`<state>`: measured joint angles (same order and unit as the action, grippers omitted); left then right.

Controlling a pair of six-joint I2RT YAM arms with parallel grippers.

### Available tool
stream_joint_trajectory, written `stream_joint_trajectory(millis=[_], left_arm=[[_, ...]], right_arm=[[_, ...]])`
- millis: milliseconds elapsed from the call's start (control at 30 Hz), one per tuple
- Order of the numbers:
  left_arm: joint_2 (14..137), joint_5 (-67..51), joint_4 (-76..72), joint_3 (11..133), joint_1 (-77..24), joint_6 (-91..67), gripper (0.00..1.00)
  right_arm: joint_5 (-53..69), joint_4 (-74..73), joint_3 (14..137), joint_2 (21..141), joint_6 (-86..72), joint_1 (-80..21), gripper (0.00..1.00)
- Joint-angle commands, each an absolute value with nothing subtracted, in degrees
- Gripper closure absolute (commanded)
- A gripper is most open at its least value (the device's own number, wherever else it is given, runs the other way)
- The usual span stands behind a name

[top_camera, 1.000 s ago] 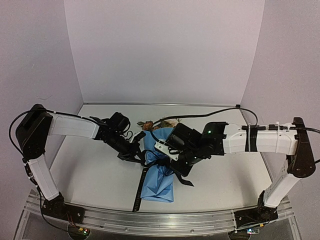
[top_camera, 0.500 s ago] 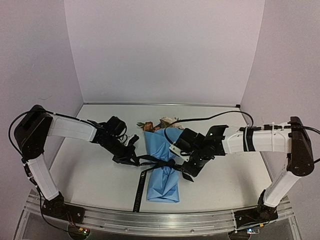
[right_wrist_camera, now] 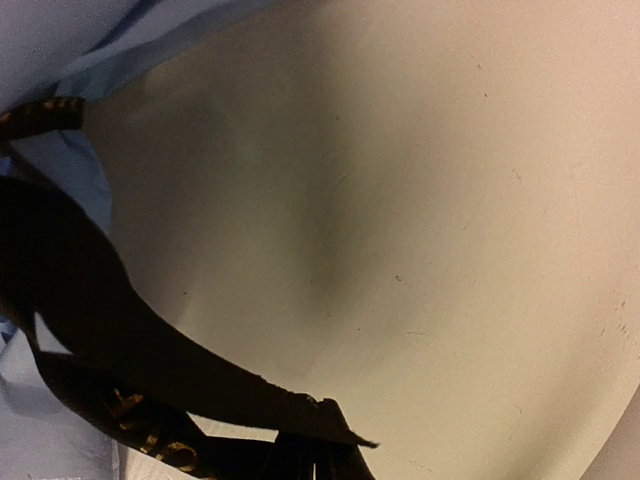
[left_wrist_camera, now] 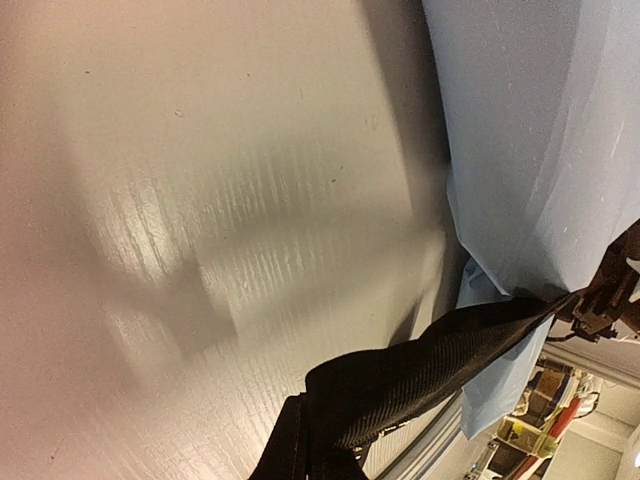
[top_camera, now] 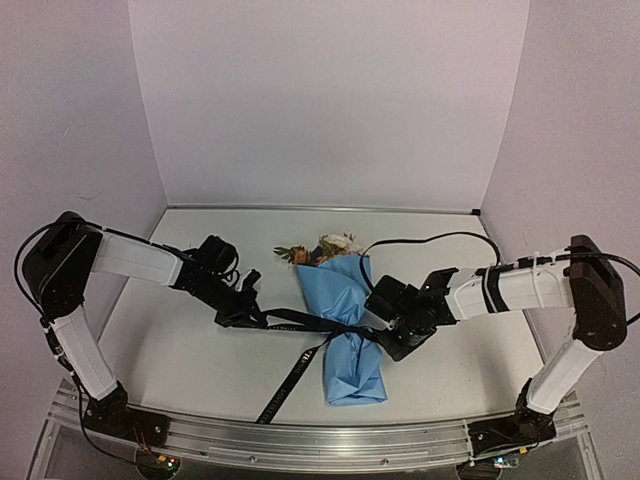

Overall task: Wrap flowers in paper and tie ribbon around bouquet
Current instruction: Tie the half-tied ribbon around the folded bouquet.

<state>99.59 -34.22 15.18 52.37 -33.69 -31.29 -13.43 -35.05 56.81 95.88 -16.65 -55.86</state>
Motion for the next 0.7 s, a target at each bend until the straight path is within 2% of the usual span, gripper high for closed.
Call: stream_joint_trajectory(millis=[0,333,667], left_arm=[[98.09,-35.57,12.32,51.05,-31.44,-32.96,1.00],[97.44,-37.81,10.72,48.02,-22.86,-34.67,1.00],[97.87,-39.27,11.64,50.44,-14.97,-34.79,1.00]], right_arm=[[-15.88,-35.43,54.14,93.80,-23.22,-54.30,1.00],[-14.63,-35.25,48.73,90.56,-27.32,-53.08,1.00],[-9.61,-30.46,48.69,89.97,-33.00,-53.58,1.00]])
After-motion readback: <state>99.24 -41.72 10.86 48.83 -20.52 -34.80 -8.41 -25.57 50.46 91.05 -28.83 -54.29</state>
